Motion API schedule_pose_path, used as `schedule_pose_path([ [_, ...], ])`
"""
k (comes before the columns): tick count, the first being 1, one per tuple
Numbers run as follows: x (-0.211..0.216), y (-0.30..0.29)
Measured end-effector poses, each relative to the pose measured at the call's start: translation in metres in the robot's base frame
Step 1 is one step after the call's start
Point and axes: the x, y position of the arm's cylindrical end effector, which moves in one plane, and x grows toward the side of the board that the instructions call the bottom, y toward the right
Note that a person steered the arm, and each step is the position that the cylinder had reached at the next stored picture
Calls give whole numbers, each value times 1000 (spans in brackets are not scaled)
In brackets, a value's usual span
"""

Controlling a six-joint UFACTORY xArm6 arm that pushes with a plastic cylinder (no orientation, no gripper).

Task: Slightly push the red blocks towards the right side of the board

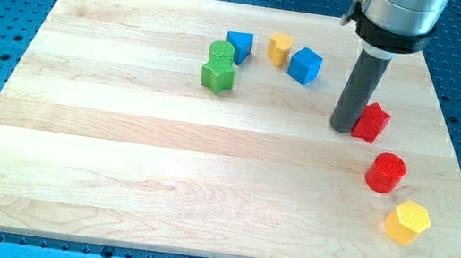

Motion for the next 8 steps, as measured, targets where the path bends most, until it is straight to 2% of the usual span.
schedule_pose_path([
  [1,-1,11],
  [2,9,-30],
  [3,61,-45],
  [4,78,-6],
  [8,79,12],
])
